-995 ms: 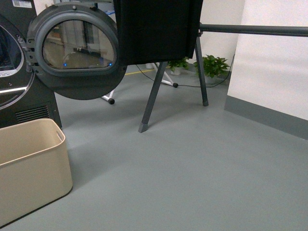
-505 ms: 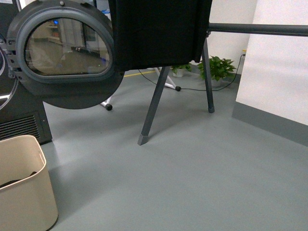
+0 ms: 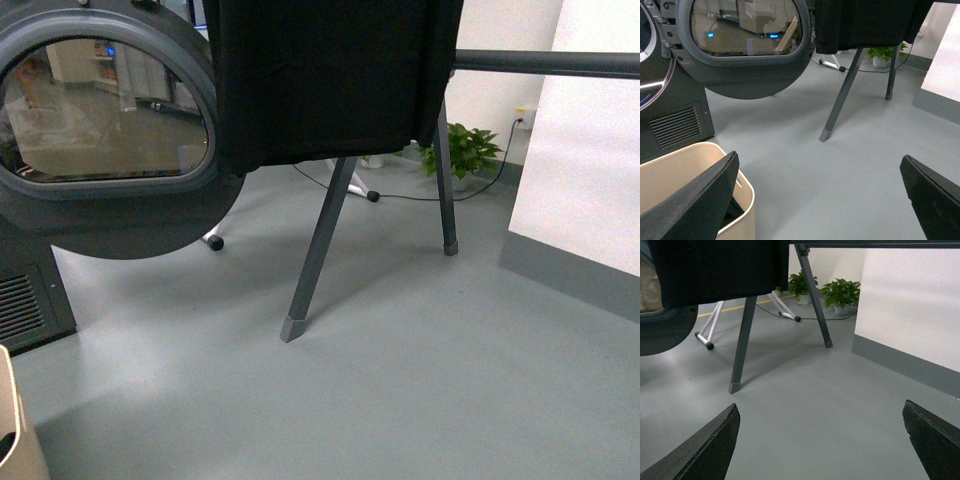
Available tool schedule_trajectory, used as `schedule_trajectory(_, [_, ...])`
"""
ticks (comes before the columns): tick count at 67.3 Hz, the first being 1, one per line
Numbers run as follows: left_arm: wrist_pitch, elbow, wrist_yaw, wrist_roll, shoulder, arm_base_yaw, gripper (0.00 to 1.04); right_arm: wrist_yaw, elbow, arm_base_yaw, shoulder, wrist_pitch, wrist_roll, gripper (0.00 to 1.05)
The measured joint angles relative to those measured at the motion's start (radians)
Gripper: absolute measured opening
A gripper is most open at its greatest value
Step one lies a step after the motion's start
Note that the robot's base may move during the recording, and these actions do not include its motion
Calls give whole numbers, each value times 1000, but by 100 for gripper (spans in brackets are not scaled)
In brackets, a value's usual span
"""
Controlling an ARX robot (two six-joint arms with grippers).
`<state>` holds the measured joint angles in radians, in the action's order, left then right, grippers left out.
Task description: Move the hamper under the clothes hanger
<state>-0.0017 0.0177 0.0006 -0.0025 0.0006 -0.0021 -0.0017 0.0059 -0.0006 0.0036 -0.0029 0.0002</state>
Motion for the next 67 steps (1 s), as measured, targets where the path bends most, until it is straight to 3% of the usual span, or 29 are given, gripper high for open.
schedule_trajectory(67, [0,0,0,0,0,0,98,1,0,0,0,0,0,97])
